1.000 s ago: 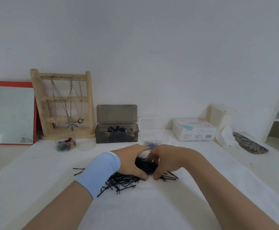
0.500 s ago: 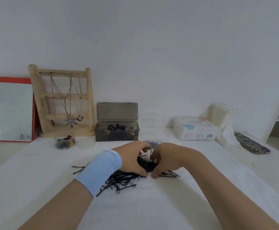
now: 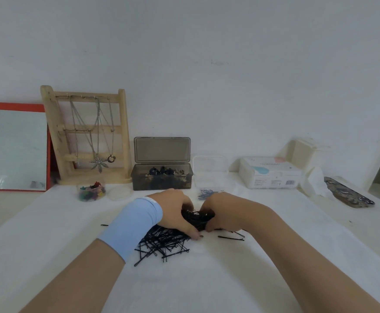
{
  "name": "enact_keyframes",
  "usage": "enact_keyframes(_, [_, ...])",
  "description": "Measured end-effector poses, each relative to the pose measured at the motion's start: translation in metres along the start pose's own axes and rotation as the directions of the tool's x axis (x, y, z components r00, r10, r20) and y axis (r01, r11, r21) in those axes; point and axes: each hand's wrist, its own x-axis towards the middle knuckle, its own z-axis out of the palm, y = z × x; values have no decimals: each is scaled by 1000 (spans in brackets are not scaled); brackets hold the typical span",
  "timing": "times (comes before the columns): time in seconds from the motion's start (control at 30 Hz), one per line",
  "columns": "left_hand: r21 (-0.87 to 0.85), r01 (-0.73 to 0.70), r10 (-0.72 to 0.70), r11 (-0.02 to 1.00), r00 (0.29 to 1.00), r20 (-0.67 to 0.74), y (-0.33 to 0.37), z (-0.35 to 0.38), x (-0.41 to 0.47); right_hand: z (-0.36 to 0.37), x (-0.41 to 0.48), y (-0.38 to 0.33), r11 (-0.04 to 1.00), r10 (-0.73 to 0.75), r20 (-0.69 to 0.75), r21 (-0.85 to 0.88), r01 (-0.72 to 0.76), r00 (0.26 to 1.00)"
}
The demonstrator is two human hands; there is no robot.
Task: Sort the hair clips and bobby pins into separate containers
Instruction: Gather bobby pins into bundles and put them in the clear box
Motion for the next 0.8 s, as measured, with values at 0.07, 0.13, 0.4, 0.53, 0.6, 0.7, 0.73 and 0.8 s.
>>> enact_keyframes(0.07, [22, 11, -11, 1000, 1000, 22, -4, -3, -1, 0, 0, -2, 997, -2, 11, -76, 3, 1000])
enact_keyframes(0.13, [11, 10, -11, 1000, 999, 33, -5, -4, -2, 2, 0, -5, 995, 8, 18, -103, -6, 1000])
enact_keyframes(0.4, [32, 58, -60, 998, 995, 75, -7, -11, -7, -9, -11, 16, 1000, -18, -75, 0, 18, 997])
enact_keyframes(0.53, [26, 61, -63, 998, 995, 80, -6, -16, -11, -13, -14, 26, 975, -22, -80, 221, 39, 997])
enact_keyframes(0.6, [-40, 44, -42, 998, 998, 41, -5, -19, -13, -13, -14, 24, 929, -11, -71, 368, 36, 997])
enact_keyframes(0.7, [-202, -32, 17, 979, 997, -75, -3, -24, -16, -8, -12, 18, 853, 2, -58, 522, 28, 998])
enact_keyframes(0.73, [-221, -61, 36, 973, 993, -115, -2, -26, -17, -6, -11, 16, 846, -2, -55, 532, 31, 999])
enact_keyframes(0.8, [-237, -95, 58, 967, 985, -161, -1, -30, -17, -3, -9, 12, 852, -16, -44, 523, 37, 999])
